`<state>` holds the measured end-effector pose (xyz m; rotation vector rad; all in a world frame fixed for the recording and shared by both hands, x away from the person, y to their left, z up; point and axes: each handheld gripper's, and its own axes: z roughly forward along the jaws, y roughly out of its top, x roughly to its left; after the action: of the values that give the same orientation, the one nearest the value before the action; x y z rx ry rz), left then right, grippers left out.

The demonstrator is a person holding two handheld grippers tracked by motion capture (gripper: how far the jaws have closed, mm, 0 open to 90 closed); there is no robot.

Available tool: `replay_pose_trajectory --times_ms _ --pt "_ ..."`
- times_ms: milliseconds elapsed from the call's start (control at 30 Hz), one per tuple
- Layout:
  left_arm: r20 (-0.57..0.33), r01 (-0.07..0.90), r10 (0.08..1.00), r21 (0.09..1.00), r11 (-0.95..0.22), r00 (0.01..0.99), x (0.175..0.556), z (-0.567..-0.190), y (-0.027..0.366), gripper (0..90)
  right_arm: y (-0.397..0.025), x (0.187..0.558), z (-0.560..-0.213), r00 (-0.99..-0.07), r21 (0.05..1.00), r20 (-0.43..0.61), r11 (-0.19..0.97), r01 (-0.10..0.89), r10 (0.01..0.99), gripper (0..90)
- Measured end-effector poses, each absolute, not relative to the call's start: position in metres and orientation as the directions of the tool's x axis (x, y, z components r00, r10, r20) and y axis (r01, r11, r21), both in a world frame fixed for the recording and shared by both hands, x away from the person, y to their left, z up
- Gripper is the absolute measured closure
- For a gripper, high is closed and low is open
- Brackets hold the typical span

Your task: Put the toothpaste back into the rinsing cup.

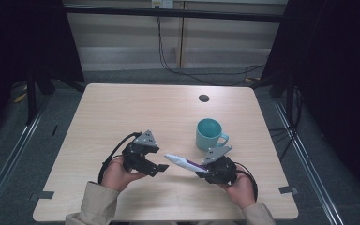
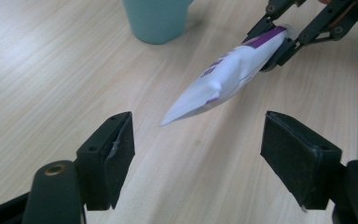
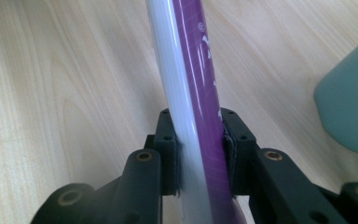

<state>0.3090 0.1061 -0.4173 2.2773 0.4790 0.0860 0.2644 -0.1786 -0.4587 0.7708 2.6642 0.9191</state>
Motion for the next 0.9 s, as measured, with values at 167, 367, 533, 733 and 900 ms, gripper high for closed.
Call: replay_pose_trajectory --times_ms 167,367,533,733,900 --pt "-0.103 0.314 0.366 0.75 -0.582 0.925 0.306 -0.42 0.106 26.8 -0.181 0.264 -0.458 -0.823 0.644 0.008 0.627 0.439 0.568 71.6" --pt "-0.115 0.325 0.379 0.764 -0.558 0.918 0.306 -0.428 0.105 28.3 -0.181 0.266 -0.456 -0.809 0.673 0.043 0.582 0.457 0.586 71.6" --pt "-0.119 0.323 0.374 0.77 -0.55 0.92 0.305 -0.432 0.1 29.8 -0.183 0.267 -0.457 -0.801 0.687 0.074 0.552 0.472 0.594 71.6" --pt "-0.144 0.338 0.372 0.777 -0.531 0.917 0.307 -0.438 0.094 30.1 -0.182 0.269 -0.456 -0.795 0.705 0.101 0.521 0.481 0.598 71.6" --pt "-0.162 0.347 0.373 0.787 -0.51 0.914 0.307 -0.44 0.091 30.5 -0.176 0.269 -0.455 -0.803 0.712 0.102 0.521 0.471 0.587 71.6"
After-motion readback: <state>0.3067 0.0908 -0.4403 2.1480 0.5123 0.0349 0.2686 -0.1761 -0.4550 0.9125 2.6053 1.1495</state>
